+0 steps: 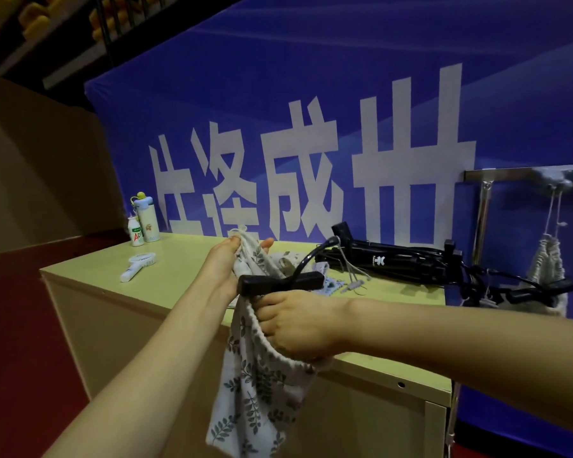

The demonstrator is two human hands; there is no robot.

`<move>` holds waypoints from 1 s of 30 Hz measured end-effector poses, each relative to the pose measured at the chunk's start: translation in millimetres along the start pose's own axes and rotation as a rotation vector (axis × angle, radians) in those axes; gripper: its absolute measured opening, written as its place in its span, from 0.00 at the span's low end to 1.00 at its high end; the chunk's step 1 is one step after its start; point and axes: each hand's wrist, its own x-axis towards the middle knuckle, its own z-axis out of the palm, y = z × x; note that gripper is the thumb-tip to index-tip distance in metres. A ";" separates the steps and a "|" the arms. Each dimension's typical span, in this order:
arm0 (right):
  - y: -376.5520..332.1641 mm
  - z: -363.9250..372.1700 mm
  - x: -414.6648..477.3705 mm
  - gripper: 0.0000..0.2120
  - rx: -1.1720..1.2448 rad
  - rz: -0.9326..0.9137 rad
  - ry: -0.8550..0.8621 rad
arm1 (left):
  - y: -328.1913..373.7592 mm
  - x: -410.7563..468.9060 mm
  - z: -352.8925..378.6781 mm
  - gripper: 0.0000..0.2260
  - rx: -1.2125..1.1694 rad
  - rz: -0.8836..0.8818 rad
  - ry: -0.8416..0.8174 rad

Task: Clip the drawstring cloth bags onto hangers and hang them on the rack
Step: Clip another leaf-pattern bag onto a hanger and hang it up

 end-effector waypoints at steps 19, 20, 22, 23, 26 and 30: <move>6.7 -36.8 -26.1 0.14 0.860 0.755 0.487 | 32.7 -5.8 9.6 0.17 -0.233 -0.034 -0.140; 12.5 -40.2 -24.2 0.16 1.046 0.858 0.467 | 31.9 -6.4 10.7 0.16 -0.209 -0.037 -0.156; 26.9 -44.0 -21.3 0.24 1.331 0.946 0.376 | 30.1 -8.4 13.6 0.17 -0.133 -0.054 -0.208; 32.6 -44.7 -20.0 0.27 1.442 0.942 0.331 | 29.0 -10.0 15.4 0.19 -0.079 -0.068 -0.242; 36.7 -41.3 -11.3 0.22 1.704 0.839 0.266 | 23.5 -14.9 23.2 0.18 0.079 -0.034 -0.319; 34.8 -32.1 -1.3 0.18 1.799 0.909 0.368 | 17.2 -20.0 36.7 0.12 0.311 0.162 -0.305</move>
